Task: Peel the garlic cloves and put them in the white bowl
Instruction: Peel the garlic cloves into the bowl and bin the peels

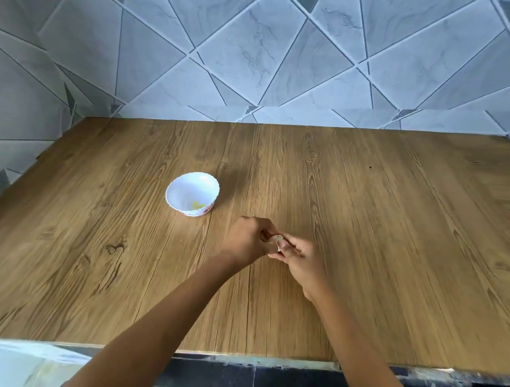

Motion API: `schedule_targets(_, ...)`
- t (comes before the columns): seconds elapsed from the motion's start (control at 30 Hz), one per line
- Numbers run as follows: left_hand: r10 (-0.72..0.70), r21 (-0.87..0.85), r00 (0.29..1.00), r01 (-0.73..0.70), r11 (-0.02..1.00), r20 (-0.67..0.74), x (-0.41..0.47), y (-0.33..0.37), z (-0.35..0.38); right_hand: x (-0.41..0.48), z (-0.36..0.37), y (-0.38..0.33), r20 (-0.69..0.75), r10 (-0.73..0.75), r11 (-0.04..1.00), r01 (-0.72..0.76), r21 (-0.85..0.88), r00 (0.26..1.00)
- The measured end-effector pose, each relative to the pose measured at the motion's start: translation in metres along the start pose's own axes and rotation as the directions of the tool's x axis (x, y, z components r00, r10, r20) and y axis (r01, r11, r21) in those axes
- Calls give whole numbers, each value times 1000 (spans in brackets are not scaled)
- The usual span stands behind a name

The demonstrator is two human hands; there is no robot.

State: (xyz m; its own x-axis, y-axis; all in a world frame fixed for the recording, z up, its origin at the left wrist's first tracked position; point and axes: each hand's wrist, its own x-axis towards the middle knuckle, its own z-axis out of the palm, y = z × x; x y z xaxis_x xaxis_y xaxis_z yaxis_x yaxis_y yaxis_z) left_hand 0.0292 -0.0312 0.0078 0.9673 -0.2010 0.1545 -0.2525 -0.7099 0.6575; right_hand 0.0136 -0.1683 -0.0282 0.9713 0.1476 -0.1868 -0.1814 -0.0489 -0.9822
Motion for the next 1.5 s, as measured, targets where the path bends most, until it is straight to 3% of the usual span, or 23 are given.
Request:
schedule_targets(0.23, -87, -2, 990, 87, 996, -112, -8, 0, 16, 6, 2, -1, -3, 53, 998, -53, 23, 999)
schedule_targets(0.53, -65, -22, 994, 63, 998, -91, -3, -5, 9, 12, -1, -9, 34, 117, 993, -116, -27, 993)
schedule_targets(0.67, -85, -92, 995, 80, 993, -60, -4, -8, 2, 13, -3, -9, 22, 159, 987, -160, 29, 987)
schedule_targets(0.73, -181, -223, 983, 176, 959, -3, -5, -11, 0, 14, -3, -10, 3, 169, 982, -169, 86, 986)
schedule_targets(0.83, -296, -494, 939, 342, 799, 172, -8, -12, -4, 15, -1, -12, -33, 190, 972, -184, 144, 981)
schedule_targets(0.97, -315, -556, 932, 361, 749, 181, -10, -12, -6, 15, -1, -15, -27, 163, 977, -157, 147, 986)
schedule_targets(1.03, -359, -581, 918, 387, 716, 169, -10, -15, -8, 13, 0, -15, -34, 92, 995, -90, 48, 995)
schedule_targets(1.1, -413, -590, 899, 414, 694, 145, -10, -18, -13, 15, -1, -15, -86, -61, 976, 42, -211, 994)
schedule_targets(1.17, -450, -585, 886, 424, 691, 111, -10, -24, -19, 19, -2, -17, -130, -261, 856, 167, -489, 957)
schedule_targets(1.23, -463, -564, 882, 427, 707, 88, -12, -29, -25, 23, -1, -17, -95, -403, 714, 247, -655, 910)
schedule_targets(1.3, -457, -582, 884, 422, 695, 96, -18, -32, -30, 28, 3, -12, -27, -450, 620, 291, -729, 892)
schedule_targets(1.5, -378, -650, 915, 374, 662, 141, -43, -37, -45, 23, 4, -11, 13, -503, 530, 320, -785, 864)
